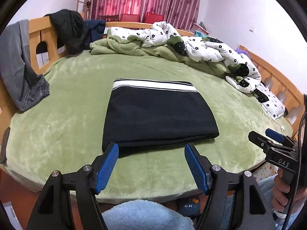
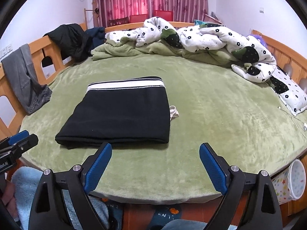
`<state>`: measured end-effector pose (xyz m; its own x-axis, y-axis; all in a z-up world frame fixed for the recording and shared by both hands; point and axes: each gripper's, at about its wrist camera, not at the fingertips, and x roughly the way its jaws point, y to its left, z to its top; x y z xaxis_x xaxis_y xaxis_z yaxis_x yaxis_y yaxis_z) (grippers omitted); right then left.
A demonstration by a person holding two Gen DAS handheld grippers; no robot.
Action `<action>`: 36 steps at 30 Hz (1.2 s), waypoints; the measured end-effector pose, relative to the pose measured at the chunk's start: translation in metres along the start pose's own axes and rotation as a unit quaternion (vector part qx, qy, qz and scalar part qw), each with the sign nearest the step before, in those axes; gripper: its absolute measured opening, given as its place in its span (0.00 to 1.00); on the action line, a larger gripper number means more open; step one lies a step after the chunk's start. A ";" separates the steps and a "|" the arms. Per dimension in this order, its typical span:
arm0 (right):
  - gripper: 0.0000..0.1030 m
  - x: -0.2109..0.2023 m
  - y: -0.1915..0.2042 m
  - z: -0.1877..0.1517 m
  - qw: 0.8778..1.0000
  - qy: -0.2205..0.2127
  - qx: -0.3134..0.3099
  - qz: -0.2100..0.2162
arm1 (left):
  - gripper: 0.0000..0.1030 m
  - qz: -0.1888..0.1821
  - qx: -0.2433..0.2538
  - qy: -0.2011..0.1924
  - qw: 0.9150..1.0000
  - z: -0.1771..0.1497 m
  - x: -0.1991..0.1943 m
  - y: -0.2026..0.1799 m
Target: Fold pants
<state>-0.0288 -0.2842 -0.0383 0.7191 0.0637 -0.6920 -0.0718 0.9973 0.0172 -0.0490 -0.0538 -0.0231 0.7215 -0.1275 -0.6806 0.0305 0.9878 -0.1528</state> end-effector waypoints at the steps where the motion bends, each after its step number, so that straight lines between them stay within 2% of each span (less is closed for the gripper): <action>1: 0.89 -0.001 0.000 0.000 1.000 0.000 0.001 0.002 | 0.67 0.003 0.002 -0.002 1.000 0.000 -0.001 -0.001; 36: 0.89 -0.007 0.009 -0.002 1.000 -0.004 -0.013 -0.008 | 0.68 0.006 -0.003 -0.006 1.000 0.000 -0.006 0.003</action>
<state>-0.0361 -0.2761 -0.0345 0.7252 0.0485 -0.6868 -0.0785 0.9968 -0.0125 -0.0534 -0.0500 -0.0200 0.7304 -0.1152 -0.6732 0.0176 0.9885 -0.1501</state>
